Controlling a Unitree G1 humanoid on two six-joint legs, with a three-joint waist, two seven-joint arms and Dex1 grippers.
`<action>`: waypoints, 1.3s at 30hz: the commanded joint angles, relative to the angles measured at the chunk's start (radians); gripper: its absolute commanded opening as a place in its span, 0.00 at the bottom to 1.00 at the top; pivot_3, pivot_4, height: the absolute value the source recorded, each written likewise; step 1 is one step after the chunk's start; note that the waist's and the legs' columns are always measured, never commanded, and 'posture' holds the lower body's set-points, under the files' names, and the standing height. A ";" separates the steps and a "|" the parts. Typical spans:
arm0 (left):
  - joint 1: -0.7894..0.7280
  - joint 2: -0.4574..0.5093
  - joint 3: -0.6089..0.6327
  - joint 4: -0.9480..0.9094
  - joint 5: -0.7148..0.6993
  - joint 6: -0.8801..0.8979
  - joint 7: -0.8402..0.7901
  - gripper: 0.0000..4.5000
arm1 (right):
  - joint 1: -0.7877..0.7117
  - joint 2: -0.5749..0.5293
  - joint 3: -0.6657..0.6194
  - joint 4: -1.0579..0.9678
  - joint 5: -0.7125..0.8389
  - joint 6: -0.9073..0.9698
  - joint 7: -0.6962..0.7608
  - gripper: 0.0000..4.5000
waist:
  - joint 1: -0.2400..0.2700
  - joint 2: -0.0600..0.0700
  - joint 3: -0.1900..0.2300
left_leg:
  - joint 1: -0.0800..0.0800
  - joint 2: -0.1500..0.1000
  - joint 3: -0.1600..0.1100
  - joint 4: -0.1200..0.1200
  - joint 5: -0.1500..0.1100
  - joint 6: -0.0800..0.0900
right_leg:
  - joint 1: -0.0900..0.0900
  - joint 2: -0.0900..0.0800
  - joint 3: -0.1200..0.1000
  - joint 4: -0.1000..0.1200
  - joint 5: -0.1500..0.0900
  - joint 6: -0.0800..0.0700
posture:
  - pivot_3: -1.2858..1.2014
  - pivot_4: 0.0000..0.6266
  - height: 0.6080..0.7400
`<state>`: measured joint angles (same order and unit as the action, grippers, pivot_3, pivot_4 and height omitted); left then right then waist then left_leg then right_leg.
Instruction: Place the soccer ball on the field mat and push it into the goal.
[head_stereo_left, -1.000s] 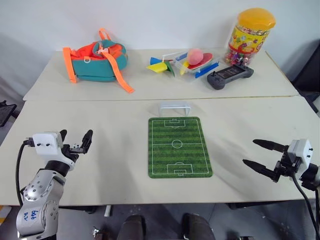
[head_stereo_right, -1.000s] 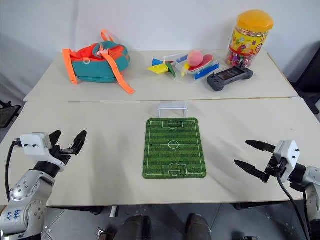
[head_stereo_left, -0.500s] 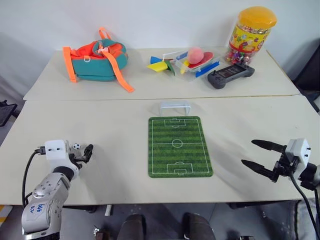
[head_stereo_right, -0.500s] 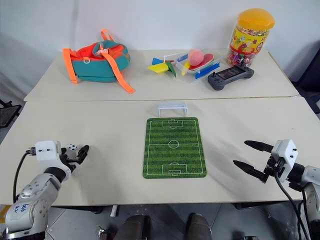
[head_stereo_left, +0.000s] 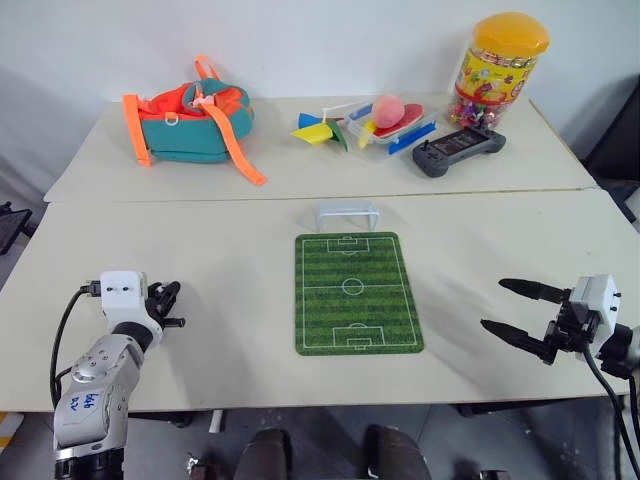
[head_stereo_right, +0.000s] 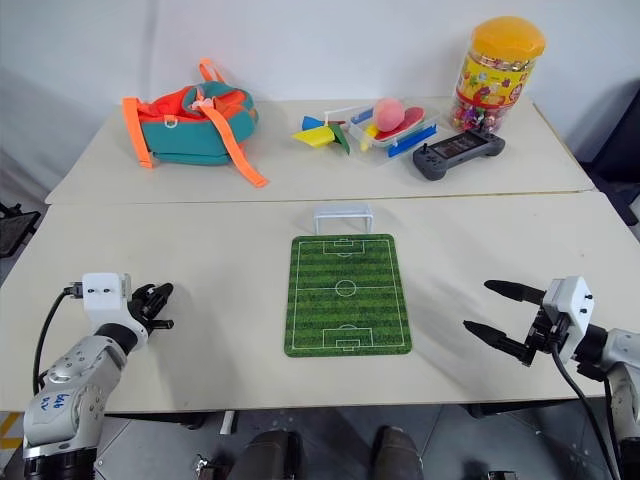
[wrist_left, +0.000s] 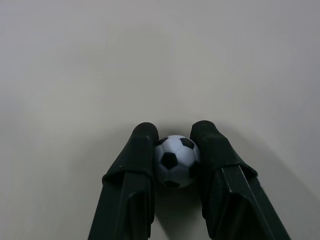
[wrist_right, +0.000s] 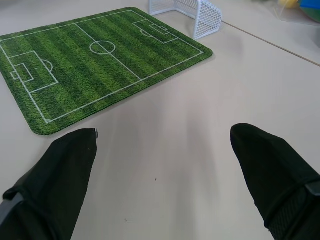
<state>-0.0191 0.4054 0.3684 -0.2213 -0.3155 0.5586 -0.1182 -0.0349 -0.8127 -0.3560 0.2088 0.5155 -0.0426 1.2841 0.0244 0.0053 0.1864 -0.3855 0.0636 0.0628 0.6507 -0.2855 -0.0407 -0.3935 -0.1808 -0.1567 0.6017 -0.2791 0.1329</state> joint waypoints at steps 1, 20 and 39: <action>0.038 0.017 -0.083 -0.087 0.000 -0.077 -0.118 0.19 | -0.009 -0.013 -0.039 -0.005 0.027 -0.004 0.016 1.00 | 0.000 0.000 0.000 | 0.000 0.000 0.000 0.000 0.000 0.000 | 0.000 0.000 0.000 0.000 0.000 0.000 | 0.52 0.24 1.00; -0.221 -0.009 -0.712 -0.070 0.072 -0.269 -0.650 0.19 | 0.300 0.004 -0.167 -0.303 0.139 0.043 0.083 1.00 | 0.004 0.000 0.000 | -0.001 0.000 0.002 0.002 0.000 0.000 | 0.000 0.000 0.002 -0.001 0.001 0.000 | 0.52 0.24 1.00; -0.221 -0.100 -0.787 0.028 0.203 -0.287 -0.596 0.19 | 0.497 0.045 -0.270 -0.457 0.172 0.091 0.044 1.00 | 0.004 -0.001 0.001 | -0.001 0.000 0.002 0.003 -0.003 0.005 | 0.000 0.000 0.002 -0.002 0.001 0.000 | 0.52 0.24 1.00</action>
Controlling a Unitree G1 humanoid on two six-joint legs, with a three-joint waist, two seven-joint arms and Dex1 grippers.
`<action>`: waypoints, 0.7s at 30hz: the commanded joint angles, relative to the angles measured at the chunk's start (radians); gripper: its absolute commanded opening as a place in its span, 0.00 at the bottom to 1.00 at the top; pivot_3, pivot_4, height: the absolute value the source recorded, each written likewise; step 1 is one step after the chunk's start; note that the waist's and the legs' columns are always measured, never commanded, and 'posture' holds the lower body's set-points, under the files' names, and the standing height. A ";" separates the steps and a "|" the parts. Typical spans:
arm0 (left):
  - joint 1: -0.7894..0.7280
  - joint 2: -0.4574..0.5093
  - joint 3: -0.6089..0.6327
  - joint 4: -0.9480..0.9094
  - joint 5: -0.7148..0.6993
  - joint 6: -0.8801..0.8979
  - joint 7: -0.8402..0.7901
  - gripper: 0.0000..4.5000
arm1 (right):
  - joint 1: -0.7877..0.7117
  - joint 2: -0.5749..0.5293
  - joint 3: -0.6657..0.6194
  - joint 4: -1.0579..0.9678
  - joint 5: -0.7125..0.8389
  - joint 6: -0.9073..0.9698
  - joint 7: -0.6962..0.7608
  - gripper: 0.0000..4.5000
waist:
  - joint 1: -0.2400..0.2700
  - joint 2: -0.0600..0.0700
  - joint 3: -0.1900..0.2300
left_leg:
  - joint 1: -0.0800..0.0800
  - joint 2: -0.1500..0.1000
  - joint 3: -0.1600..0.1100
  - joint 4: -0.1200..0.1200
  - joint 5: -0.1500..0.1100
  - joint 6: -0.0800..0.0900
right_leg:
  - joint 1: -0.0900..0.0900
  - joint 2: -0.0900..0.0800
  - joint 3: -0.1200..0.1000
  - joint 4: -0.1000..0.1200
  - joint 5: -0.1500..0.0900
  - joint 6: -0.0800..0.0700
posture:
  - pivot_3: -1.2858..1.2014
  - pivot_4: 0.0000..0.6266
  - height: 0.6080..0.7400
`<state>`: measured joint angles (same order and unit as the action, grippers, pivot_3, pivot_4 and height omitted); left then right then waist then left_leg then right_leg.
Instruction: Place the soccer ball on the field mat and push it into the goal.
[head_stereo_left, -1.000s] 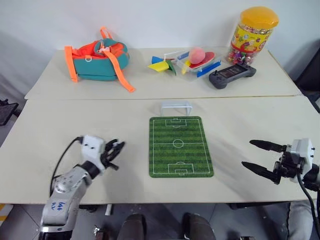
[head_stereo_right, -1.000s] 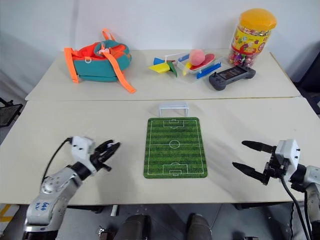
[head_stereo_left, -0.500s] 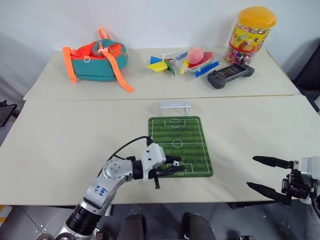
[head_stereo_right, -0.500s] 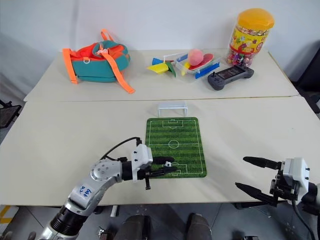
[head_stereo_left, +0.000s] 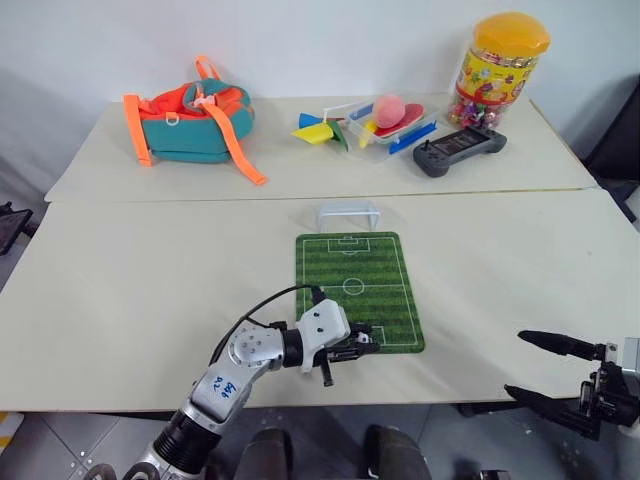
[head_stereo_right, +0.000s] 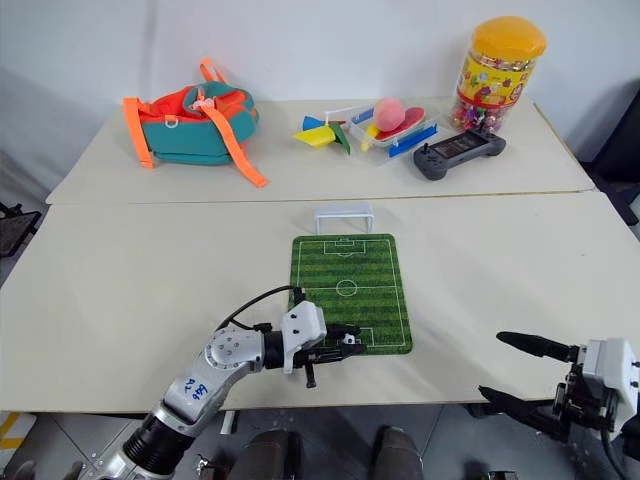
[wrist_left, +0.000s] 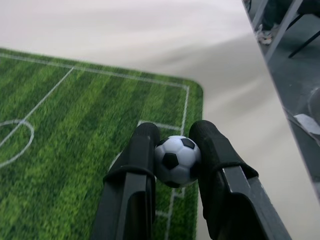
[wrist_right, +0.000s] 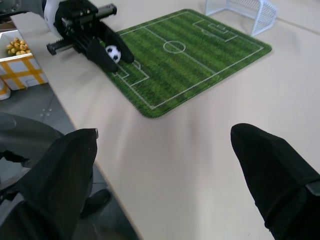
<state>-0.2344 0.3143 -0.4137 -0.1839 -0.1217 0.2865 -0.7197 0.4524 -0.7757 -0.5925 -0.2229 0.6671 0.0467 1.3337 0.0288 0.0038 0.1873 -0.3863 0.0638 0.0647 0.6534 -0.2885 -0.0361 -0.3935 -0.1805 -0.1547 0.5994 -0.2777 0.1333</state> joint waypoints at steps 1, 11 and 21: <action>-0.006 -0.009 -0.005 -0.007 0.012 -0.016 0.002 0.19 | 0.011 0.008 -0.035 -0.026 0.019 0.002 -0.007 1.00 | 0.000 0.000 0.000 | 0.000 0.000 0.000 0.000 0.000 0.000 | 0.000 0.000 0.000 0.000 0.000 0.000 | 0.52 0.24 1.00; -0.005 -0.020 -0.012 0.019 0.042 -0.048 -0.003 0.19 | 0.018 -0.005 -0.046 -0.020 0.005 0.007 -0.021 1.00 | 0.001 0.000 0.000 | 0.000 0.000 0.000 0.000 0.000 0.000 | 0.000 0.000 0.000 0.000 0.000 0.000 | 0.52 0.24 1.00; 0.002 -0.025 -0.016 0.028 0.060 -0.065 -0.005 0.46 | 0.000 -0.011 -0.037 -0.013 -0.014 0.011 -0.036 1.00 | 0.001 0.000 0.000 | 0.000 0.000 0.000 0.001 0.000 0.000 | 0.000 0.000 0.000 0.000 0.000 0.000 | 0.52 0.24 1.00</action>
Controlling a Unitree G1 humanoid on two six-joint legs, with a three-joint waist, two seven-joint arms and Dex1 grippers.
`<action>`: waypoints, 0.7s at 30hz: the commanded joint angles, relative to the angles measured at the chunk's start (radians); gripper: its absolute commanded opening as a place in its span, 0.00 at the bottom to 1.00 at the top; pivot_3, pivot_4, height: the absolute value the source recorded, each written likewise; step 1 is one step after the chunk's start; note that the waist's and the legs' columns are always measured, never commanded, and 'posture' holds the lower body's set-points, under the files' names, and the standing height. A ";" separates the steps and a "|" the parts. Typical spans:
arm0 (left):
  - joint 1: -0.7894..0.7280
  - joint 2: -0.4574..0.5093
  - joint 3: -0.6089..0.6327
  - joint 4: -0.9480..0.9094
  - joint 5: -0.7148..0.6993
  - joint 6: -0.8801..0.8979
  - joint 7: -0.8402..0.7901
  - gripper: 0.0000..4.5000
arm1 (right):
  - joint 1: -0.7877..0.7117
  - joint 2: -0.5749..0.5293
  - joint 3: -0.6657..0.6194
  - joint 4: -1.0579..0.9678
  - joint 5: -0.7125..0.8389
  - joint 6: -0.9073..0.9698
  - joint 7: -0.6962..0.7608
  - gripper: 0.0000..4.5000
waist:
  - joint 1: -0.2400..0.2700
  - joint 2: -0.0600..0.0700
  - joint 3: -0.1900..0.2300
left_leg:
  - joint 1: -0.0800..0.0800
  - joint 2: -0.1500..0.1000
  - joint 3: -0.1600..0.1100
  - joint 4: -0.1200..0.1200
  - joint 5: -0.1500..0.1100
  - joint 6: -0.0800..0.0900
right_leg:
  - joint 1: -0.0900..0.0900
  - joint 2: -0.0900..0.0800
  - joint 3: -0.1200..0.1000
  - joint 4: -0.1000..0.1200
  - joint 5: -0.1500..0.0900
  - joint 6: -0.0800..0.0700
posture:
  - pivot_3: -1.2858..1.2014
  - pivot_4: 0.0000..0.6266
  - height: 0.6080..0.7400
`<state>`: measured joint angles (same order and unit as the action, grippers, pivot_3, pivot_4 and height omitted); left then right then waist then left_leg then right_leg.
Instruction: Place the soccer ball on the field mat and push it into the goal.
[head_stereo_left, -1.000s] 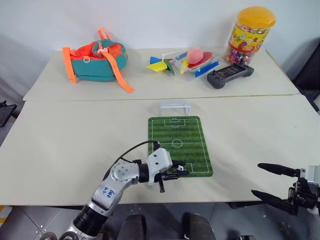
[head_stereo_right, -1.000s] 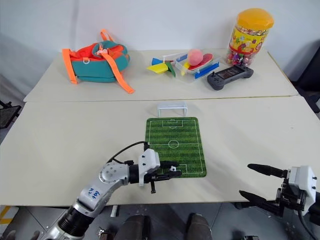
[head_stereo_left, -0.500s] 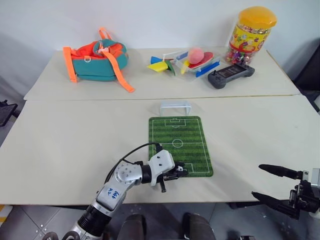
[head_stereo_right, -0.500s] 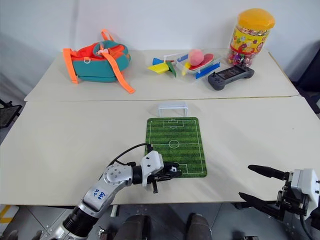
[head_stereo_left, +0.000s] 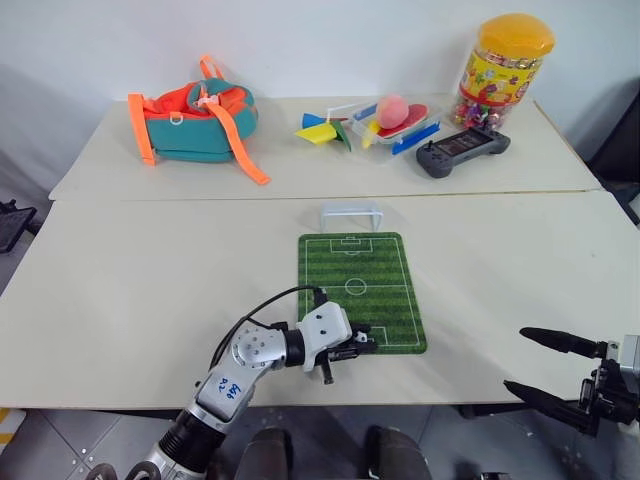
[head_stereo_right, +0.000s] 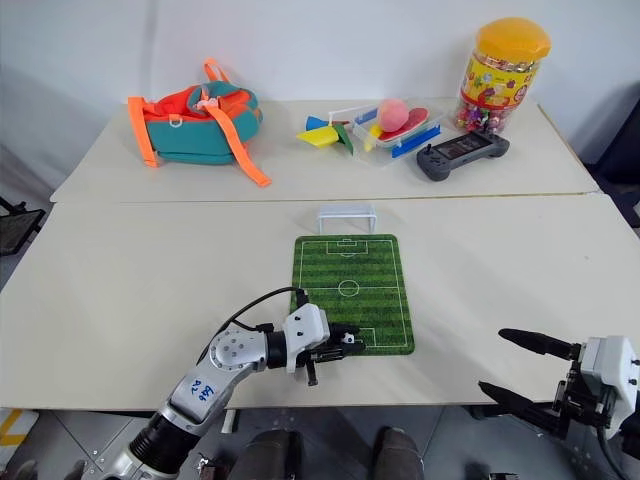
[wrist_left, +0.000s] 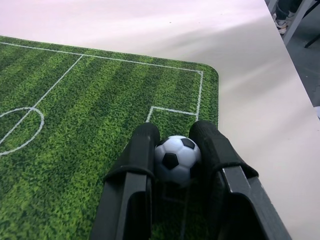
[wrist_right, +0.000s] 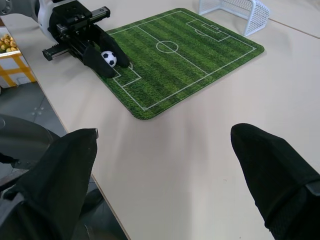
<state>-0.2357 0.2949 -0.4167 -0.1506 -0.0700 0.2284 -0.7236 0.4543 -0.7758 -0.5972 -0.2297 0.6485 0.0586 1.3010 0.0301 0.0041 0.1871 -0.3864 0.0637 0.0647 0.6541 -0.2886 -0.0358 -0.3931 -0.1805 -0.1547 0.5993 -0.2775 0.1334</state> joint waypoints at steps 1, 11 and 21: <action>0.003 -0.006 -0.013 -0.005 0.008 -0.006 -0.001 0.54 | -0.004 -0.011 -0.031 -0.005 0.003 0.000 -0.004 1.00 | 0.000 0.000 0.000 | 0.000 0.000 0.000 0.000 0.000 0.000 | 0.000 0.000 0.000 0.000 0.000 0.000 | 0.52 0.24 1.00; -0.012 -0.014 0.002 -0.026 0.002 0.002 0.005 0.99 | -0.019 -0.011 -0.025 0.004 -0.013 0.005 -0.007 1.00 | 0.000 0.000 0.000 | 0.000 0.000 0.000 0.001 0.000 0.000 | 0.000 0.000 0.000 0.000 0.000 0.000 | 0.52 0.24 1.00; -0.039 0.058 0.150 -0.261 -0.191 0.073 -0.083 0.99 | -0.060 -0.004 -0.037 0.017 0.061 0.004 0.067 1.00 | -0.003 0.000 0.000 | 0.000 0.000 0.000 0.002 0.000 0.000 | 0.000 0.000 0.000 0.002 0.000 0.000 | 0.52 0.24 1.00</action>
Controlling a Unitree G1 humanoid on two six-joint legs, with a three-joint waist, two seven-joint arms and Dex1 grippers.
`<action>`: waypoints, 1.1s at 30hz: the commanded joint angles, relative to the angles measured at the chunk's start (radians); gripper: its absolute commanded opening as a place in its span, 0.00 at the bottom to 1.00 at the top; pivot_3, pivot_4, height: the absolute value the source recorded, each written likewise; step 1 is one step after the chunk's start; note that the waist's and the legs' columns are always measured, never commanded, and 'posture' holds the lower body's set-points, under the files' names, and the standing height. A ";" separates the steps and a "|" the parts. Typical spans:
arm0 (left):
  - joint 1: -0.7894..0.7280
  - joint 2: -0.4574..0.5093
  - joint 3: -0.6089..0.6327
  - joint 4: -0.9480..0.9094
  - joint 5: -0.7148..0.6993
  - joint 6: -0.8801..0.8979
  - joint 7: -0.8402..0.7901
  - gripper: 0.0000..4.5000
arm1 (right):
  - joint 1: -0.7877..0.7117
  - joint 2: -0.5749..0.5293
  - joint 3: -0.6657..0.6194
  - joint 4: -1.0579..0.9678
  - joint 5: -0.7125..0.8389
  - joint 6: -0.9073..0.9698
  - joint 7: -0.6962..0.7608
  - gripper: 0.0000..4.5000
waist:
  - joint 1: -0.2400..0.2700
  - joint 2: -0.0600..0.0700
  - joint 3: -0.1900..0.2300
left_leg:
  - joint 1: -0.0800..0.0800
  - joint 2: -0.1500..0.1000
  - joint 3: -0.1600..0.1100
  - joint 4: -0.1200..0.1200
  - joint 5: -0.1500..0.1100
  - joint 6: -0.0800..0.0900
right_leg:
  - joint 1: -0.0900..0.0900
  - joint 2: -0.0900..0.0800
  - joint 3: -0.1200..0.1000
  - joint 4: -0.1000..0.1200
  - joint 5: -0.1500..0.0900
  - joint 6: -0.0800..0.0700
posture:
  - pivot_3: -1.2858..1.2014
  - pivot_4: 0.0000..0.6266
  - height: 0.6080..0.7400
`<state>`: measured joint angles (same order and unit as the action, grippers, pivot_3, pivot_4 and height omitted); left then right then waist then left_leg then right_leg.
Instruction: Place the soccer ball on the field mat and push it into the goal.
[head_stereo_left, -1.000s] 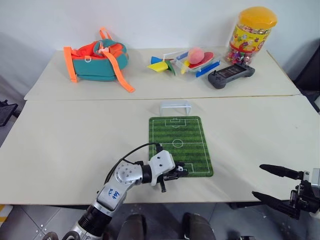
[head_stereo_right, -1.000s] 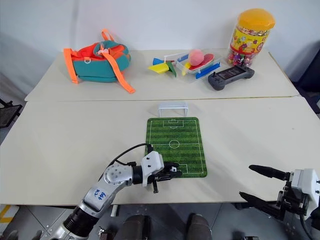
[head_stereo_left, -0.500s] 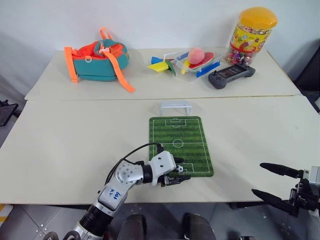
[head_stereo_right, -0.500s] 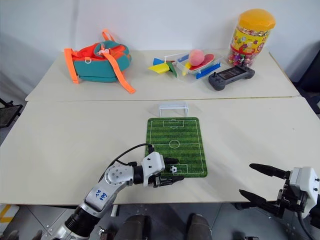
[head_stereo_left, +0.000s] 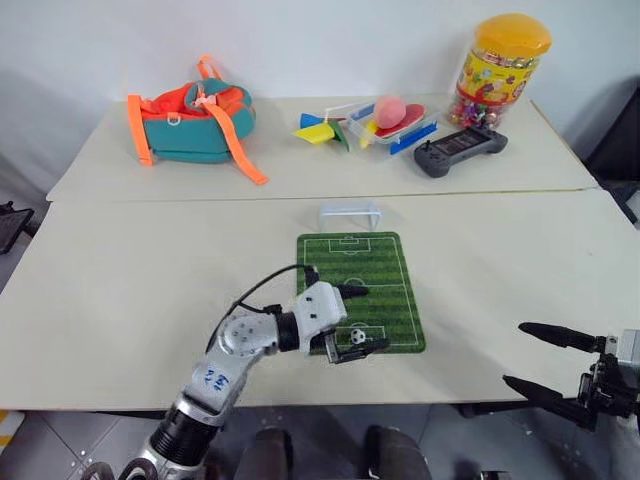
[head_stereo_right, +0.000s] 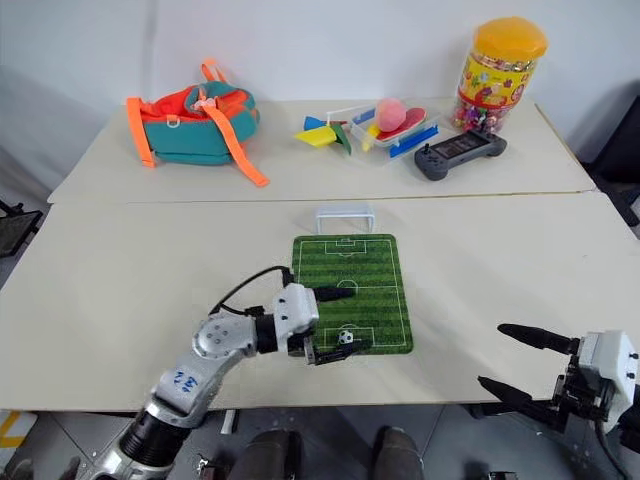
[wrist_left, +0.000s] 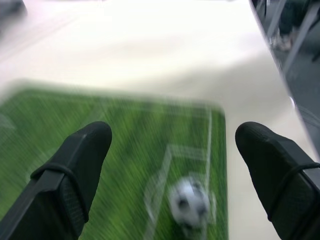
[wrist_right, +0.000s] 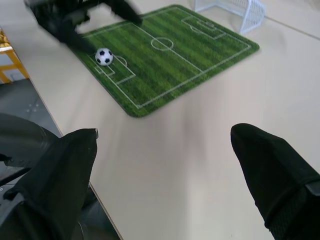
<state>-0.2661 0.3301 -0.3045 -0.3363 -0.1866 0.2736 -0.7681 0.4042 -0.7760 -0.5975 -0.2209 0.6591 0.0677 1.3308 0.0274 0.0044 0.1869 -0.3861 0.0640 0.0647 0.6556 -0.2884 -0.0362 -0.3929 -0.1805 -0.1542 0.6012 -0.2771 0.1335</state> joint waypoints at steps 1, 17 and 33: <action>-0.008 0.028 0.044 -0.079 -0.076 0.037 -0.033 0.95 | -0.014 -0.004 -0.035 0.013 0.049 -0.007 0.038 1.00 | 0.000 0.000 0.000 | 0.000 0.000 0.000 0.000 0.000 0.000 | 0.000 0.000 0.000 0.000 0.000 0.000 | 0.52 0.24 1.00; 0.056 0.112 -0.082 -0.029 -0.066 -0.023 -0.179 0.00 | -0.006 0.056 0.007 0.007 -0.022 -0.043 -0.022 1.00 | 0.004 0.001 0.000 | -0.001 0.000 0.000 0.003 -0.001 0.002 | 0.000 0.000 0.001 0.001 0.000 0.000 | 0.52 0.24 1.00; -0.225 -0.114 -0.013 0.257 0.158 0.080 0.185 0.00 | 0.076 0.093 -0.003 -0.047 -0.037 -0.067 -0.114 1.00 | 0.005 -0.001 0.001 | -0.002 0.000 0.000 0.005 -0.001 0.002 | 0.000 0.000 0.001 0.001 0.001 0.000 | 0.52 0.24 1.00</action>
<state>-0.4597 0.2322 -0.3754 -0.0415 -0.0423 0.3231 -0.6574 0.4672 -0.6924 -0.5675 -0.2386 0.6144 0.0200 1.2245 0.0320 0.0033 0.1876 -0.3879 0.0640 0.0646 0.6610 -0.2900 -0.0335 -0.3928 -0.1804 -0.1532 0.6023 -0.2756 0.1340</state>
